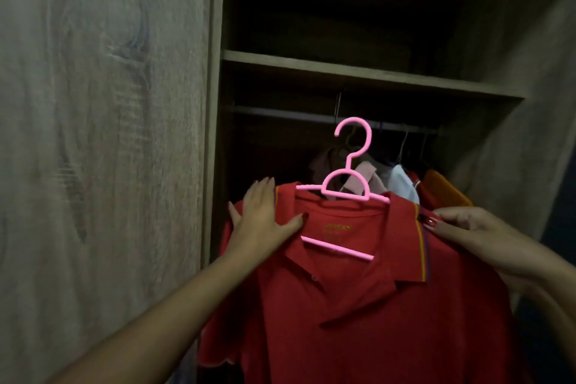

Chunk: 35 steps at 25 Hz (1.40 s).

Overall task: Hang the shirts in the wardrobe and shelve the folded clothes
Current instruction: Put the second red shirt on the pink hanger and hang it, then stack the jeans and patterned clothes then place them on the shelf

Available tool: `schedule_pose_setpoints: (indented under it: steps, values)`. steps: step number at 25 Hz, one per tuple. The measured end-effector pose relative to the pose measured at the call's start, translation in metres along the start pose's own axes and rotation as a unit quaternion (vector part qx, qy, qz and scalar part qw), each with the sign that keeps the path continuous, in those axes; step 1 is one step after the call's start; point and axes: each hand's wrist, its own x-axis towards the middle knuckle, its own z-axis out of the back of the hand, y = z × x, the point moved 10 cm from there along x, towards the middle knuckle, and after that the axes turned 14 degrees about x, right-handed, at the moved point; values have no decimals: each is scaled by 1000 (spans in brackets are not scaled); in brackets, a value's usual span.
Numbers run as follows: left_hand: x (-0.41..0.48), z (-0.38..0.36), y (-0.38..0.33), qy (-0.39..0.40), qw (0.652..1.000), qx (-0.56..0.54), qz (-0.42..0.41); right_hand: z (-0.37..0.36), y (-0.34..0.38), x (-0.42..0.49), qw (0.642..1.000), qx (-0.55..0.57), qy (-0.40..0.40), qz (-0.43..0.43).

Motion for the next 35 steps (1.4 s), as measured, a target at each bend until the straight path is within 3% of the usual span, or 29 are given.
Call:
schedule_pose_setpoints:
  steps: [2, 5, 11, 17, 20, 24, 29, 35]
  values:
    - [18, -25, -12, 53, 998, 22, -6, 2, 5, 8, 999, 29, -14, -15]
    - [53, -25, -18, 25, 1000, 12, -5, -5, 13, 31, 998, 65, -17, -20]
    - [112, -15, -8, -36, 986, -162, 15, -28, 17, 116, 991, 121, -48, 20]
    - [29, -117, -42, 134, 967, -213, -40, -38, 1, 223, 985, 67, -140, 77]
    - [-1, -143, -22, 114, 968, -220, -25, -36, -25, 261, 984, 42, -163, 61]
    - [-15, -130, -10, 102, 985, -125, -64, -41, -46, 275, 982, -50, -166, 74]
    - [-29, -122, -20, 65, 985, -117, -112, -53, -45, 255, 954, -176, -168, 175]
    - [-40, -118, -22, 68, 988, -111, -79, -65, -47, 194, 914, -148, -175, 334]
